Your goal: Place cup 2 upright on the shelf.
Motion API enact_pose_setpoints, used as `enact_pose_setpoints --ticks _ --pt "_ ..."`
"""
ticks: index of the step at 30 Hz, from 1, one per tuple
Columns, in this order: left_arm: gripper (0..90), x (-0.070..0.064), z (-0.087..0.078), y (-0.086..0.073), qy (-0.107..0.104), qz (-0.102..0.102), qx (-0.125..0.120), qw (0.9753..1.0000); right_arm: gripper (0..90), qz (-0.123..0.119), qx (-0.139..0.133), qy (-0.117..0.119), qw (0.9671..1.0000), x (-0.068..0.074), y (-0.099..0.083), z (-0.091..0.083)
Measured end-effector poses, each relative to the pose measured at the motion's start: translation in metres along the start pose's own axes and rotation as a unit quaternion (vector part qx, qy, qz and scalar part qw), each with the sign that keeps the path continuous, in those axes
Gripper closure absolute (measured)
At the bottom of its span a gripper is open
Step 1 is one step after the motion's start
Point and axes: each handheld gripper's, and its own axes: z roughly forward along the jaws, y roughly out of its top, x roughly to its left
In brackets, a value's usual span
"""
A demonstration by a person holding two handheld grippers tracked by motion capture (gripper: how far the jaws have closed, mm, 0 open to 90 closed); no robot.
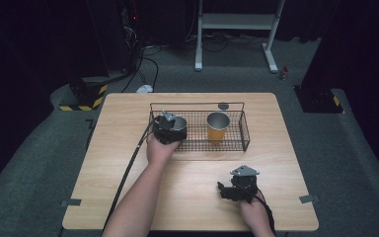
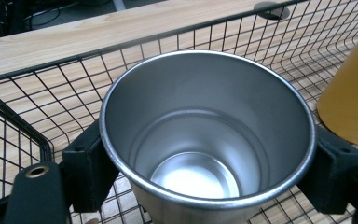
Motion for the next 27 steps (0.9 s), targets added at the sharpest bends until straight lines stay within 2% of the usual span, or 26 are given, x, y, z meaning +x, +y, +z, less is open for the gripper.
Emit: enact_pose_setpoints --ticks 3,16,20,27 --pt "18.7 -0.0001 0.0003 -0.0001 0.002 0.004 0.007 1.0000 11.4 0.002 0.001 0.000 1.0000 0.0004 -0.0002 -0.0003" --pt "18.6 0.0040 0.0000 0.0010 -0.002 -0.003 0.031 0.9995 11.4 0.002 0.001 0.000 1.0000 0.0004 -0.0002 -0.0003" --pt "18.6 0.0039 -0.0008 0.0008 0.001 0.004 0.034 0.9994 11.4 0.002 0.001 0.000 1.0000 0.0004 -0.0002 -0.0003" --pt "16.3 0.0052 -0.0020 0.0014 0.002 -0.001 0.039 0.9992 11.4 0.002 0.001 0.000 1.0000 0.0003 -0.0002 -0.0003"
